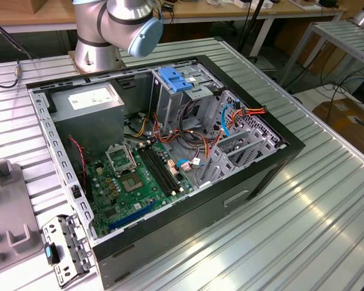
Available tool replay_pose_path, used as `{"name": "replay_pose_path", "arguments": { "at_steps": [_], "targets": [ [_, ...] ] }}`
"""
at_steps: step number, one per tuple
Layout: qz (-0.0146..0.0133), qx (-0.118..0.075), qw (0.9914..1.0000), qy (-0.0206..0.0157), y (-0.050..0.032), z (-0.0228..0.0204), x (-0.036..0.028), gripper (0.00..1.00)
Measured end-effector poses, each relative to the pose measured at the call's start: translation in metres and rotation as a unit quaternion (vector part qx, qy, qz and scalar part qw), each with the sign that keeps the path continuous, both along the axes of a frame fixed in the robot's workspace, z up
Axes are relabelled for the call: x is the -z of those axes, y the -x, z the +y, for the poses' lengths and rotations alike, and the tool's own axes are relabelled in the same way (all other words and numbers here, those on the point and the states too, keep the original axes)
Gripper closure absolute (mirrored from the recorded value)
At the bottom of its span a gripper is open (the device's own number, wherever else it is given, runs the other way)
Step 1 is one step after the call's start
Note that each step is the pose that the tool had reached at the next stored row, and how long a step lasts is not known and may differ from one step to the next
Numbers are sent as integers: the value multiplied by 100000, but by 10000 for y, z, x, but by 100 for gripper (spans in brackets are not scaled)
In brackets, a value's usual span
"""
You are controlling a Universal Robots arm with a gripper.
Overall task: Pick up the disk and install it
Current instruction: 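Pick up the disk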
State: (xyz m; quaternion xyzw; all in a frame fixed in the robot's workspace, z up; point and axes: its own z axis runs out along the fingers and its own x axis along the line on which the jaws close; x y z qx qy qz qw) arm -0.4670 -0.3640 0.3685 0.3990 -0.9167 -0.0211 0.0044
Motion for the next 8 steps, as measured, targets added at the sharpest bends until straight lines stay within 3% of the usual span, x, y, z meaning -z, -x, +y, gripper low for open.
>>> {"name": "replay_pose_path", "arguments": {
  "at_steps": [4, 8],
  "targets": [
    [1, -2870, 99959, 23, 0, 0, 0, 89],
    [2, -3175, 99950, 26, 0, 0, 0, 89]
  ]
}}
